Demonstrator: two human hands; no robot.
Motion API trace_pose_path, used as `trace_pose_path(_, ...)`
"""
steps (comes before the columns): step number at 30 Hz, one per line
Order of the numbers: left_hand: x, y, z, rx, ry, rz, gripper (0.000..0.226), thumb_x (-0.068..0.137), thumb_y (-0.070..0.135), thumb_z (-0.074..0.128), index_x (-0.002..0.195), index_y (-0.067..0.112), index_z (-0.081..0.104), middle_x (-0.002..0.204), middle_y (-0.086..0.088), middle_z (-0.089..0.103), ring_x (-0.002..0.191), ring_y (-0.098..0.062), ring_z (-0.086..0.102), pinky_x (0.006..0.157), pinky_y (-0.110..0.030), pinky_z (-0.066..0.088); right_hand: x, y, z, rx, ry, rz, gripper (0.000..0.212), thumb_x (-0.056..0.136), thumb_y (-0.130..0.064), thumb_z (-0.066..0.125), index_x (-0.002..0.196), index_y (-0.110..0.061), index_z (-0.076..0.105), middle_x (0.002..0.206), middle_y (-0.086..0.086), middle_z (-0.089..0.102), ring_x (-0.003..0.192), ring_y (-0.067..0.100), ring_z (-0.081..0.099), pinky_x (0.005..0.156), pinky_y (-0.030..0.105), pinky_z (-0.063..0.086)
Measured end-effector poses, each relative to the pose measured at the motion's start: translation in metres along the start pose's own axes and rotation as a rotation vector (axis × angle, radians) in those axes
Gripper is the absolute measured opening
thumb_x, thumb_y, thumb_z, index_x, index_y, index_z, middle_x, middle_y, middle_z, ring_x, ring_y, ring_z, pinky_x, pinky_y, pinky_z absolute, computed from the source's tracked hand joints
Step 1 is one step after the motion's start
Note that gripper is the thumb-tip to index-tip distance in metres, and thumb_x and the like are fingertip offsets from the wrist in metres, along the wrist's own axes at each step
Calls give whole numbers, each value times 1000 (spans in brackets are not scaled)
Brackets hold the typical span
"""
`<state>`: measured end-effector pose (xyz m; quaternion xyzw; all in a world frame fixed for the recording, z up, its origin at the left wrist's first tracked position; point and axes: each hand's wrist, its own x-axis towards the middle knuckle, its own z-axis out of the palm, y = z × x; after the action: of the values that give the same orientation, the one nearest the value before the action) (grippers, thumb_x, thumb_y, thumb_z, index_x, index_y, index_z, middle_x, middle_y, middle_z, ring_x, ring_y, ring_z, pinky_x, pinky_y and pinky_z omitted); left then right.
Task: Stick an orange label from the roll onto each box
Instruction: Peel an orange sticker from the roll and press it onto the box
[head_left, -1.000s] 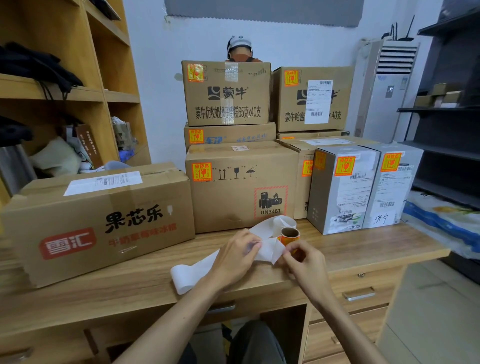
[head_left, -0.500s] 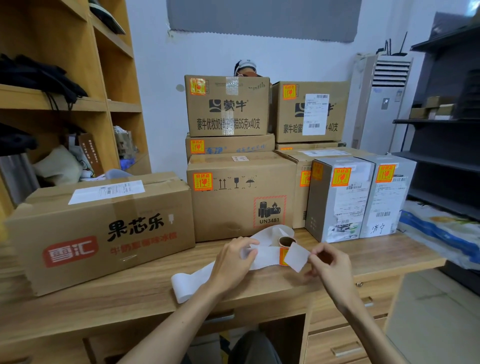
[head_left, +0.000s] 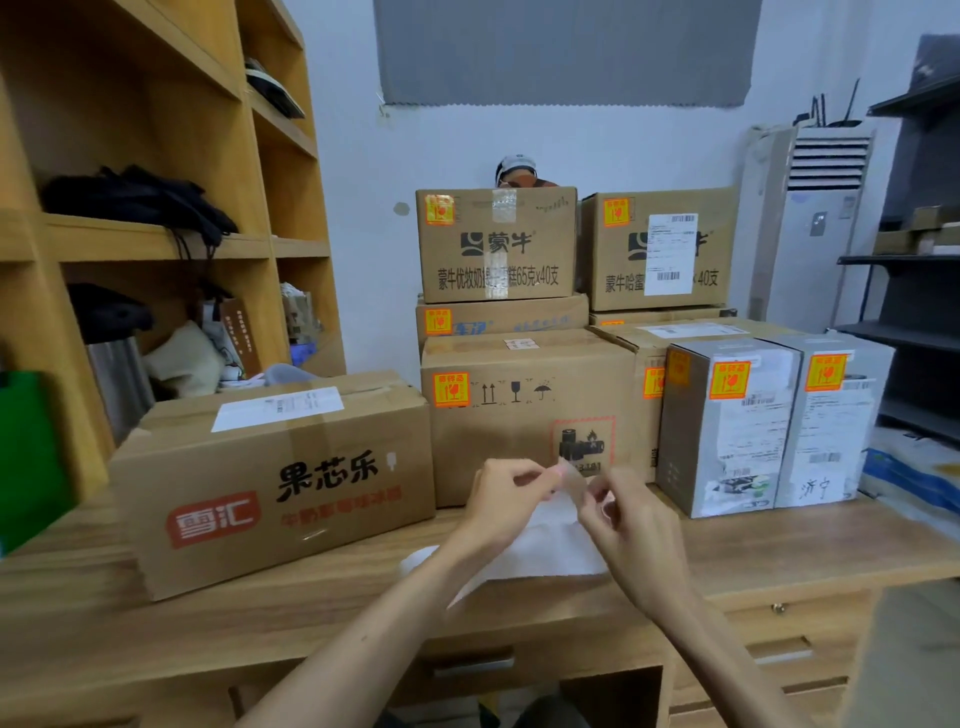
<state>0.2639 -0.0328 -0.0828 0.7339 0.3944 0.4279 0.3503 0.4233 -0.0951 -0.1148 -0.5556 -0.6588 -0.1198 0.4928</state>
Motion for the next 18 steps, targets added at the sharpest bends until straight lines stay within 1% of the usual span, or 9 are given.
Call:
trace_pose_path(3,2,3,-11,-80,26,-54,24,93,40,68,82,21,80,73,7,73,74,-3,65,73,-24,51,8,-16,13,-202,9,-195,16,87,-14,68,84,-19,53,76,-6,51,56,9,44,42,17,33)
trace_pose_path(6,3,4,-20,-122,73,-90,18,92,25,71,76,18,78,63,11,69,60,4,58,68,-19,47,14,-25,26,-320,37,-288,19,82,-9,71,80,-14,53,73,-2,47,54,13,40,38,30,36)
trace_pose_path(7,3,5,-23,-122,85,-99,18,91,19,70,75,16,78,60,12,67,57,5,56,65,-16,46,14,-27,29,-350,51,-312,22,80,-8,72,78,-14,51,72,0,45,54,13,36,38,31,34)
trace_pose_path(9,3,4,-31,-102,103,-112,18,90,16,69,74,16,78,61,11,67,59,2,54,63,-16,46,15,-30,33,-368,51,-326,23,80,-9,74,78,-13,52,71,1,44,55,13,30,38,30,31)
trace_pose_path(11,2,4,-40,-83,124,-120,18,90,18,70,74,19,79,66,7,69,64,-5,54,65,-20,47,15,-29,36,-306,28,-301,17,86,-16,72,81,-14,56,75,0,49,53,12,35,38,28,31)
trace_pose_path(12,0,3,-45,-71,142,-130,17,90,19,69,76,19,79,70,4,71,66,-8,55,66,-21,47,15,-30,37,-246,-1,-278,14,90,-22,68,85,-15,57,79,-2,51,53,11,42,39,27,34)
trace_pose_path(14,0,2,-56,-37,164,-133,15,91,20,68,81,17,79,77,0,74,69,-9,57,65,-19,47,18,-31,36,-114,-53,-219,16,97,-34,56,93,-18,59,88,-5,55,57,12,55,42,28,43)
trace_pose_path(16,-2,3,-69,-17,170,-114,15,92,20,68,85,14,79,81,-3,75,71,-7,58,66,-19,48,25,-34,40,14,-67,-135,18,98,-38,53,95,-21,60,91,-9,56,61,7,57,48,30,46)
trace_pose_path(18,-6,2,-85,-31,149,-67,13,91,19,69,85,15,80,80,-2,75,71,-6,59,71,-21,49,36,-42,45,171,-59,12,16,95,-39,59,92,-24,62,91,-13,60,67,2,55,56,27,46)
